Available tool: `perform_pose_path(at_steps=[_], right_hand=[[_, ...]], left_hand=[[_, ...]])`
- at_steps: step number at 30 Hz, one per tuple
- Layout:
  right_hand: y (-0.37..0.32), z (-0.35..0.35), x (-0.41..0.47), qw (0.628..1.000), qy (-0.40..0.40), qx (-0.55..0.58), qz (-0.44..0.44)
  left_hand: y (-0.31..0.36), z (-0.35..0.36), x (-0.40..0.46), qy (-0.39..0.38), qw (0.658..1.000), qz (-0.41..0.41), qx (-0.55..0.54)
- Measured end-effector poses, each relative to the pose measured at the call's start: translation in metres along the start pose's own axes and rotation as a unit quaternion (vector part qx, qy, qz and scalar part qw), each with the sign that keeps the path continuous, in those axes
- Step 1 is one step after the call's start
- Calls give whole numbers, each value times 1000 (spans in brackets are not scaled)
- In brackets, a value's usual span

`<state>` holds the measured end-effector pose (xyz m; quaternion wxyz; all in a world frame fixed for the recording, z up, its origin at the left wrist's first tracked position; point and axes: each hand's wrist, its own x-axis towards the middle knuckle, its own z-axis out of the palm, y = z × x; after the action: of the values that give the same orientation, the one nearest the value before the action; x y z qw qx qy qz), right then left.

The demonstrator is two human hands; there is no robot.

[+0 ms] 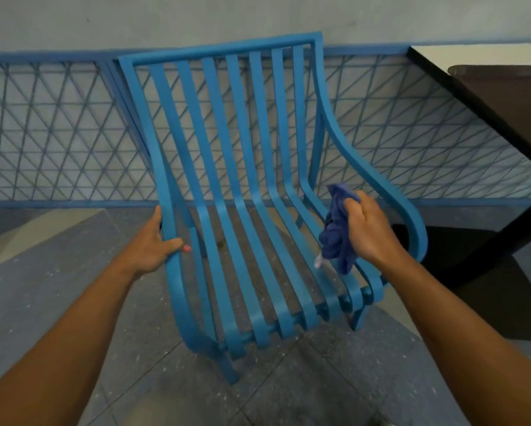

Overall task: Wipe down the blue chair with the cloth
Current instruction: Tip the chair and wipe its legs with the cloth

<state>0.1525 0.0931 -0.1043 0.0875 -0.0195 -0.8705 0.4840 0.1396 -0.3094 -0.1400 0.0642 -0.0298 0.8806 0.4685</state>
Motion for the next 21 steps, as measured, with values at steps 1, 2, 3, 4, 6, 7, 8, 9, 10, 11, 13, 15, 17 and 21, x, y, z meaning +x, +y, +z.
perform_pose_path(at_steps=[1, 2, 3, 4, 6, 7, 8, 9, 10, 11, 13, 15, 17, 21], right_hand=[[3, 0, 3, 999, 22, -38, -27], [6, -1, 7, 996, 38, -71, -47], [10, -4, 11, 991, 51, -103, -65], [14, -8, 17, 985, 61, -138, -81], [26, -23, 30, 967, 76, -223, -97], [33, -32, 37, 952, 79, -279, -96], [41, -41, 43, 936, 75, -333, -81], [48, -47, 47, 925, 64, -371, -51], [54, -52, 50, 922, 47, -385, -17], [58, -54, 50, 923, 30, -383, 8], [60, -54, 49, 927, 12, -373, 27], [60, -54, 48, 923, 3, -382, 39], [59, -53, 48, 915, -3, -400, 51], [58, -56, 43, 910, 16, -408, 67]], left_hand=[[2, -1, 2, -4, 1000, -4, 2], [6, -1, 2, 2, 1000, -11, 13], [11, 1, 0, 25, 999, -22, 43], [15, 7, -5, 59, 995, -34, 76], [20, 30, -24, 135, 985, -54, 91], [21, 46, -36, 168, 981, -55, 74], [23, 61, -47, 200, 977, -51, 54], [23, 72, -53, 229, 971, -47, 49], [23, 80, -56, 251, 965, -50, 63], [22, 83, -54, 265, 959, -54, 80], [20, 82, -48, 264, 958, -57, 100], [20, 78, -46, 252, 961, -53, 101], [20, 74, -44, 252, 962, -43, 100], [18, 65, -28, 241, 965, -27, 95]])
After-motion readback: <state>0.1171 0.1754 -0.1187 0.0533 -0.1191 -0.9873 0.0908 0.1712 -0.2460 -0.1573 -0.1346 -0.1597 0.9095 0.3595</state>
